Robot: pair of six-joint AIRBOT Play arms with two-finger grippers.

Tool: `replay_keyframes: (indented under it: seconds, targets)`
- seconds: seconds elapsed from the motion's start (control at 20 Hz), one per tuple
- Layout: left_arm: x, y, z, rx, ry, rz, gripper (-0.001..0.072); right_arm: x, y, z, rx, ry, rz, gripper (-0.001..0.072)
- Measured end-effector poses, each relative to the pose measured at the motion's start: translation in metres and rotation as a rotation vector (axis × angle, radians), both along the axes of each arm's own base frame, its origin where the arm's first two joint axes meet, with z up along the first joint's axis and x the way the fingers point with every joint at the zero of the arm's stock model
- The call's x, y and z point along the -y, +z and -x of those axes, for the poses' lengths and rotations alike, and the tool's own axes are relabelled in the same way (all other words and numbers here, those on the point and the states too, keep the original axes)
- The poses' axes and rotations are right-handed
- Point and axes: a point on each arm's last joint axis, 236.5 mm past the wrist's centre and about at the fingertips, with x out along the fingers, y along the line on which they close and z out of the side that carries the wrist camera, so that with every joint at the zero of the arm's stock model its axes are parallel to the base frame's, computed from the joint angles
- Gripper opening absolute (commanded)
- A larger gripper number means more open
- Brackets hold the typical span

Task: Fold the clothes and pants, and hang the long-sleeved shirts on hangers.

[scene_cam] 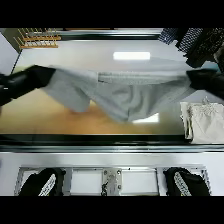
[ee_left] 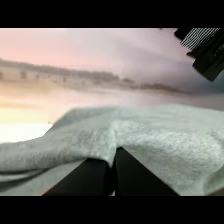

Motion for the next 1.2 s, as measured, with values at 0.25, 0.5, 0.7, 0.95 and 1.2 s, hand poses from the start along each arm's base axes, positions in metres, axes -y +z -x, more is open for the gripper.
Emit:
replay_keyframes:
  seconds: [0.25,0.5,0.7,0.95,1.2]
  targets:
    - [0.027,-0.157,0.045,-0.409,-0.154,-0.122,0.0539,0.000,-0.088,0.014,-0.202,0.005,-0.011,0.0013]
    - [0.038,-0.252,0.099,-0.713,-0.214,-0.157,0.0571,-0.003,-0.134,0.028,-0.308,0.010,-0.032,0.0014]
    - [0.039,-0.288,0.101,-0.812,-0.174,-0.148,0.0571,-0.003,-0.143,0.031,-0.329,0.011,-0.034,0.0014]
    - [0.068,-0.323,0.100,-0.919,-0.167,-0.035,0.0570,-0.004,-0.145,0.033,-0.337,0.013,-0.035,0.0014]
    - [0.101,-0.340,0.121,-0.975,-0.243,-0.041,0.0570,-0.004,-0.146,0.033,-0.337,0.012,-0.035,0.0014]
